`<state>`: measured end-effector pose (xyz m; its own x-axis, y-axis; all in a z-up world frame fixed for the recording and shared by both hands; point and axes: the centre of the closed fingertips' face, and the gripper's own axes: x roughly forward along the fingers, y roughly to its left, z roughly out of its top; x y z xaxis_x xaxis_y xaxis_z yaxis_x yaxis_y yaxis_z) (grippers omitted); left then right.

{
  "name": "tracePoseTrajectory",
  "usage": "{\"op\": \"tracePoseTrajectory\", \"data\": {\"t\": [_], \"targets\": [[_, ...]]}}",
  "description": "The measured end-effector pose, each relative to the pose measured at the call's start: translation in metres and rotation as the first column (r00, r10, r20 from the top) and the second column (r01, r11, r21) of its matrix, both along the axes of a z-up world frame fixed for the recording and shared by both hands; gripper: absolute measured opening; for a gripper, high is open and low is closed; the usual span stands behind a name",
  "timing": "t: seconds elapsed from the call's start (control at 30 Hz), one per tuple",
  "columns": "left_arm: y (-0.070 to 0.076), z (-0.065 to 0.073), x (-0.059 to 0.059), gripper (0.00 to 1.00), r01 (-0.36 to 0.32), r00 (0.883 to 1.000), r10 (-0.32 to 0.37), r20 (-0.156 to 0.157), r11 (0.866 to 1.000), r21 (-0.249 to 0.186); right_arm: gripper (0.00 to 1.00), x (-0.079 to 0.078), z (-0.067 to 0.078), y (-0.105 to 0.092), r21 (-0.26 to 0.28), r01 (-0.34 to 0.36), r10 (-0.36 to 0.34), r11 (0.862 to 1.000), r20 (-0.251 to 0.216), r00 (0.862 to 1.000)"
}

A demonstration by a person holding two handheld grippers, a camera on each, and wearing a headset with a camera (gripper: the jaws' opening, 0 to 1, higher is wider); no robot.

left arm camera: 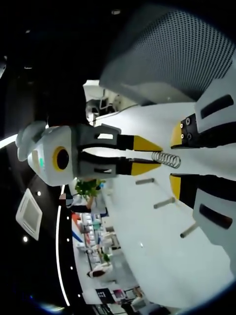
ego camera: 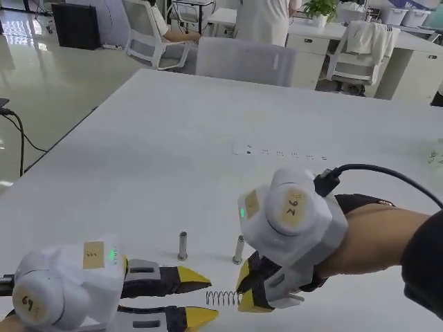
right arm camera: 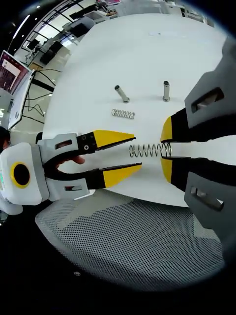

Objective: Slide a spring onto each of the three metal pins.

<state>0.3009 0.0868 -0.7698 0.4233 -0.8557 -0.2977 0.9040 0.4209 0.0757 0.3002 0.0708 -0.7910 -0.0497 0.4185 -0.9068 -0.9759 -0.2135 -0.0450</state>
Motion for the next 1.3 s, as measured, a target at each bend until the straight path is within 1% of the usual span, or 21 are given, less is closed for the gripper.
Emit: {"op": "tracePoseTrajectory", "data": {"t": [0.13, 0.23, 0.5, 0.67, 0.83, 0.9, 1.07, 1.2, 1.3], "targets": [[-0.001, -0.001, -0.001, 0.06, 0.011, 1.0, -0.011, 0.002, 1.0, 0.008, 0.08, -0.001, 0.0, 0.001, 0.001, -0.001, 0.001, 1.0, -0.002, 1.0], [-0.001, -0.001, -0.001, 0.03, 0.011, 1.0, -0.011, 0.006, 1.0, 0.011, 0.08, -0.002, 0.0, 0.0, -0.002, -0.004, 0.004, 1.0, -0.005, 1.0], [0.0, -0.003, -0.001, 0.03, 0.014, 1.0, -0.014, 0.007, 1.0, 0.021, 0.08, -0.003, 0.009, 0.001, 0.01, 0.002, -0.002, 1.0, -0.005, 1.0], [0.0, -0.003, 0.0, 0.03, 0.011, 1.0, -0.011, 0.011, 1.0, 0.028, 0.08, -0.004, 0.017, 0.004, 0.02, 0.001, -0.001, 1.0, 0.007, 1.0], [0.002, -0.004, 0.001, 0.02, 0.006, 1.0, -0.006, 0.016, 0.999, 0.037, 0.07, -0.005, 0.028, 0.009, 0.049, 0.001, -0.002, 0.999, 0.011, 1.0], [0.001, -0.004, 0.002, 0.02, 0.004, 1.0, -0.005, 0.014, 0.999, 0.036, 0.07, -0.006, 0.033, 0.013, 0.065, 0.0, -0.001, 0.998, 0.008, 1.0], [0.001, -0.003, 0.003, 0.02, 0.001, 1.0, -0.001, 0.018, 0.999, 0.034, 0.07, -0.008, 0.04, 0.019, 0.079, -0.01, 0.009, 0.997, 0.018, 1.0], [0.0, -0.003, 0.003, 0.02, 0.003, 1.0, -0.003, 0.018, 1.0, 0.031, 0.07, -0.013, 0.049, 0.028, 0.116, -0.023, 0.022, 0.993, 0.016, 1.0], [-0.001, -0.002, 0.003, 0.02, 0.004, 1.0, -0.005, 0.021, 1.0, 0.03, 0.07, -0.014, 0.051, 0.031, 0.123, -0.032, 0.029, 0.992, 0.023, 0.999]]}}
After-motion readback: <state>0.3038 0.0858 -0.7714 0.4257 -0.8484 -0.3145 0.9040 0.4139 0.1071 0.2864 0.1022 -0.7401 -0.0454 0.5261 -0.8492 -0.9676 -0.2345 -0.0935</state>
